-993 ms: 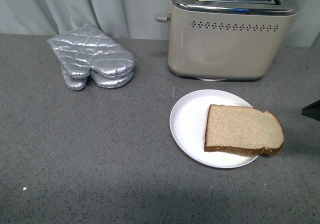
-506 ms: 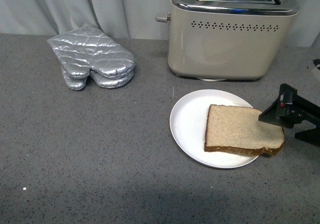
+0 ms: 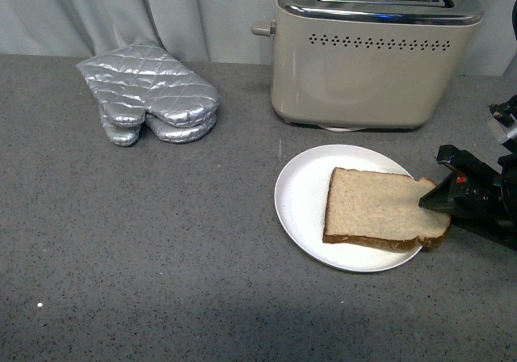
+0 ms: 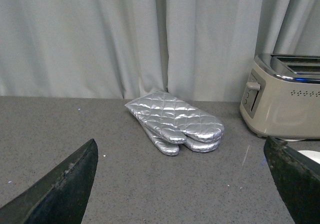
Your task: Put bread into toaster
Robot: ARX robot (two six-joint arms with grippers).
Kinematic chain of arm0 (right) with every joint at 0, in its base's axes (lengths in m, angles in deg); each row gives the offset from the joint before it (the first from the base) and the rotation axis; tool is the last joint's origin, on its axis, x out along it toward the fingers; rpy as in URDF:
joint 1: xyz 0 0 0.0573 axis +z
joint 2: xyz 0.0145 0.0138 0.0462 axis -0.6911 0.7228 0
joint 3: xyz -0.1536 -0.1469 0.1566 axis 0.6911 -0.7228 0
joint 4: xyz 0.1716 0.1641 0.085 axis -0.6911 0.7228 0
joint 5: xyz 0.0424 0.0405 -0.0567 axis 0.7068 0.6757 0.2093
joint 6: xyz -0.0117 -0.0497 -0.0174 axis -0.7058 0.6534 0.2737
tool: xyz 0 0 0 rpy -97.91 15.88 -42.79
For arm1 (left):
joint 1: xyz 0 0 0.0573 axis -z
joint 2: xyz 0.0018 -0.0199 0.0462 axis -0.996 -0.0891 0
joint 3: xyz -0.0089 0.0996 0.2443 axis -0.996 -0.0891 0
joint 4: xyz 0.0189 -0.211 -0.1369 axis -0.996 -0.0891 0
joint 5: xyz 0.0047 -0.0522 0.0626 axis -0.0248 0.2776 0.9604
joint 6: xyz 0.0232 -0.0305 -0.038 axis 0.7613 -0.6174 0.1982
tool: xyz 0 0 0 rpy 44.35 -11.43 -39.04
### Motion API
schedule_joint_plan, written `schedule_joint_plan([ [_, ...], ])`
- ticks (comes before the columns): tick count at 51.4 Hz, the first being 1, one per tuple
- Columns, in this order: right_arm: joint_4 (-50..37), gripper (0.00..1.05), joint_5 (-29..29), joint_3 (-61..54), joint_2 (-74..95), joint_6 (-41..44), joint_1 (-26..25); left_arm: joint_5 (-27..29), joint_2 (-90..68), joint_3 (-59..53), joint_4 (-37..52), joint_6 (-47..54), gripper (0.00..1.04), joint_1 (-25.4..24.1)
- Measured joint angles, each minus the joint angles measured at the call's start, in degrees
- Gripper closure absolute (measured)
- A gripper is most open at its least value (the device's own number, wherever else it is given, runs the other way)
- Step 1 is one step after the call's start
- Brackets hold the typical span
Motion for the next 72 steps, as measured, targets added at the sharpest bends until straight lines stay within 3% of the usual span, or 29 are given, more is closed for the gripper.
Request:
schedule_joint_plan([
  [9,2.23,1.02,2.16,0.17,-1.09,-1.79,-0.57,0.0,0.0,0.0,0.0,0.0,0.07,0.0],
  [18,2.23,1.04,4.79,-2.51,-7.58,-5.68,-0.66,0.0,0.0,0.0,0.0,0.0,0.07,0.0],
  [22,-3.34,1.04,3.58,-5.84,-13.38,-11.37,-0.26,0.0,0.0,0.0,0.0,0.0,0.07,0.0],
  [30,-6.58,1.04,-2.47,-8.59,-25.94,-26.38,2.51,0.0,0.0,0.0,0.0,0.0,0.07,0.0],
  [35,-4.83,1.04,-9.57,-8.57,-33.66,-35.08,5.62,0.0,0.0,0.0,0.0,0.0,0.07,0.0],
  [48,-4.15,1.04,-28.76,-1.05,-37.05,-45.55,10.49,0.0,0.0,0.0,0.0,0.0,0.07,0.0],
  [58,-2.29,1.04,-34.29,7.78,-29.64,-48.09,13.44,0.0,0.0,0.0,0.0,0.0,0.07,0.0],
  [72,0.13,1.04,-37.57,16.26,-21.33,-52.81,14.95,0.0,0.0,0.0,0.0,0.0,0.07,0.0],
])
